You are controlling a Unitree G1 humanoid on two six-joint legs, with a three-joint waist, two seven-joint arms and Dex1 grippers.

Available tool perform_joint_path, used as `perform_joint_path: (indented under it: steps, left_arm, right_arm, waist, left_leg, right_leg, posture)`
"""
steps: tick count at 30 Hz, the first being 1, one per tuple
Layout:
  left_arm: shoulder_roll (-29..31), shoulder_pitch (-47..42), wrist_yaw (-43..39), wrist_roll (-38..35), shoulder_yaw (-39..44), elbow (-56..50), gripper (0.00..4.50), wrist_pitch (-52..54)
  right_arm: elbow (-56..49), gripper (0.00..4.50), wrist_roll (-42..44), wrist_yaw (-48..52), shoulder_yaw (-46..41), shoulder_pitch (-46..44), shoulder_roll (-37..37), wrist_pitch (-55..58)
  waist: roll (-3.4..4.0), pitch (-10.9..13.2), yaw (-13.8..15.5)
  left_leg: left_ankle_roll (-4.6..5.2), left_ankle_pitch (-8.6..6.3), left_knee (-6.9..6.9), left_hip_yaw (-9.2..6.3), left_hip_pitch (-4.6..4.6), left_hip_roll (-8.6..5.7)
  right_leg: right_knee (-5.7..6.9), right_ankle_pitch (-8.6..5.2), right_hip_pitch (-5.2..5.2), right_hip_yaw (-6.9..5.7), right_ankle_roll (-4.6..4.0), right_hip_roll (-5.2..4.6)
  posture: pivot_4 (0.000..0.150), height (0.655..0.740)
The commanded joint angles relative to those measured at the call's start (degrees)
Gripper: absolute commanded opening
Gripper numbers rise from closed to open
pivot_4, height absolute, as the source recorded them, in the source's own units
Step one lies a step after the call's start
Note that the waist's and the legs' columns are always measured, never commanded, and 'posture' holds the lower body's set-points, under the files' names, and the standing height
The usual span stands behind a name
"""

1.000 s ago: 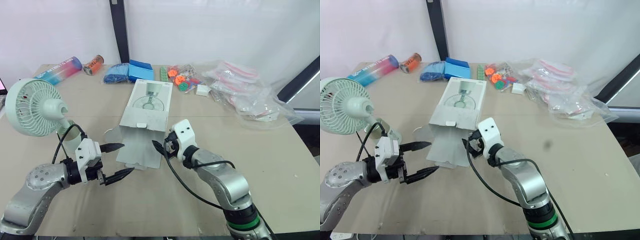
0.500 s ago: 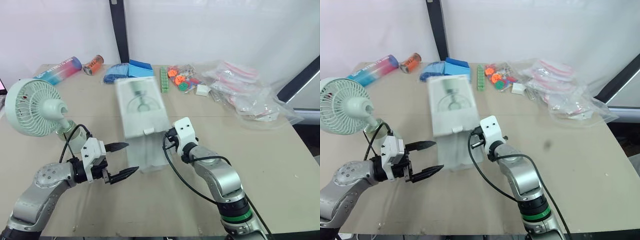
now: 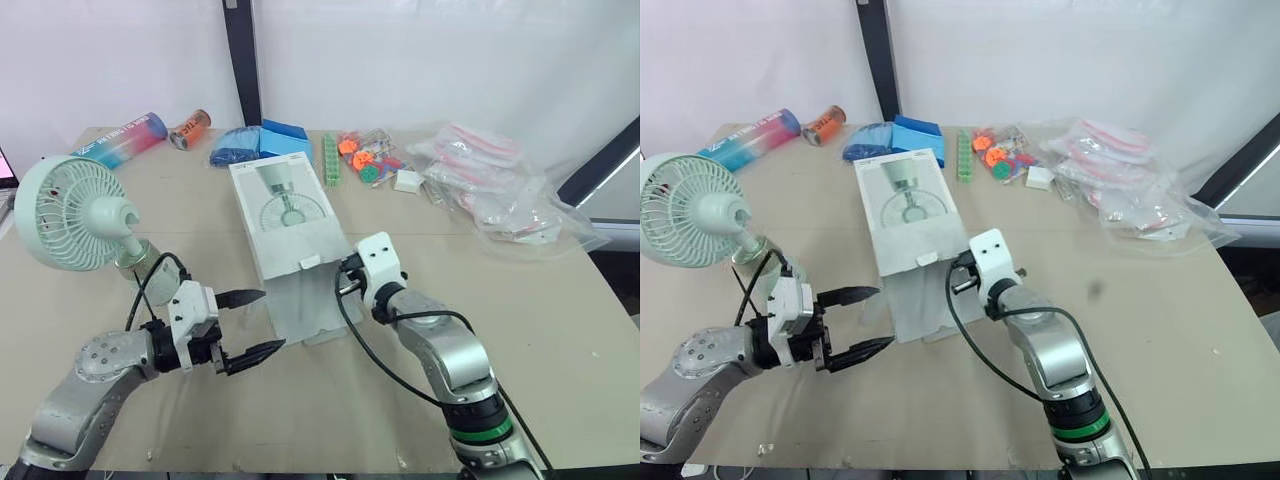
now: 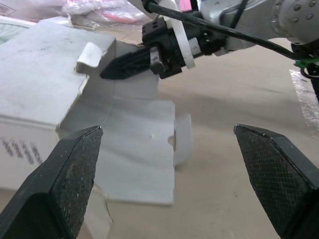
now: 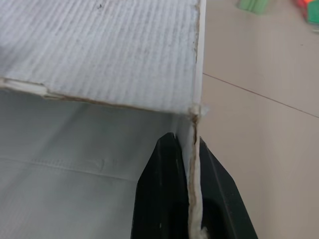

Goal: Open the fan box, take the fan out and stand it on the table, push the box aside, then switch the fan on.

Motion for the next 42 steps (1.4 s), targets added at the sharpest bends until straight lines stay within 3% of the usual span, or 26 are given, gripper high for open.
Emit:
perform_joint_path:
  steps: [1,7,12,23,42]
  left_arm:
    - [-0.17,-1.04,-0.28,0.01,0.12,-0.92,4.50,-0.73]
    - [-0.60,-2.42,-1.38,0.58,-0.97,0.92,4.50,-1.67]
    - [-1.64,-4.99,-2.61,0.77,-2.78,2.26,4.50,-1.72]
    - [-1.30,-8.37,-6.73,-1.32,-4.25,2.30,4.50,0.80]
    - [-0.80,-9.15,-9.55,-1.13,-5.87,1.02,4.50,1.07]
  right_arm:
    - [-6.16,0.04,0.13,0.63,-6.21,1.93,-3.09,0.64]
    - [-14.71,0.04,0.87,0.54,-21.02,11.88,-8.07,5.51]
    - [-20.35,0.04,2.41,-2.59,-31.08,17.47,-3.01,12.29]
    - [-25.85,0.04,2.80,-4.64,-33.78,20.66,1.53,16.11]
    - [-22.25,0.04,2.17,-3.98,-32.88,20.52,-0.83,11.57]
  waist:
    - [0.01,0.01,0.00]
    - [0.06,-0.01,0.00]
    - [0.18,-0.09,-0.15]
    - [0.41,-0.20,-0.12]
    - [0.43,-0.21,-0.14]
  left_leg:
    - [0.00,0.00,0.00,-0.02,-0.01,-0.01]
    - [0.04,-0.02,0.00,0.00,-0.02,-0.02]
    - [0.04,-0.02,0.00,0.08,0.02,0.02]
    - [0.04,-0.02,-0.01,0.15,0.04,0.01]
    - [0.05,-0.02,-0.01,0.16,0.04,0.01]
  right_leg:
    - [-0.01,-0.01,-0.01,-0.02,0.01,-0.01]
    - [-0.03,-0.03,0.01,0.01,0.05,-0.01]
    - [-0.03,-0.23,0.02,0.09,0.40,0.06]
    - [-0.03,-0.27,0.02,0.18,0.45,0.11]
    - [-0.03,-0.29,0.01,0.20,0.48,0.13]
  posture:
    - [0.150,0.7400]
    - [0.150,0.7400]
    - [0.150,0.7400]
    - [0.150,0.7400]
    - [0.150,0.7400]
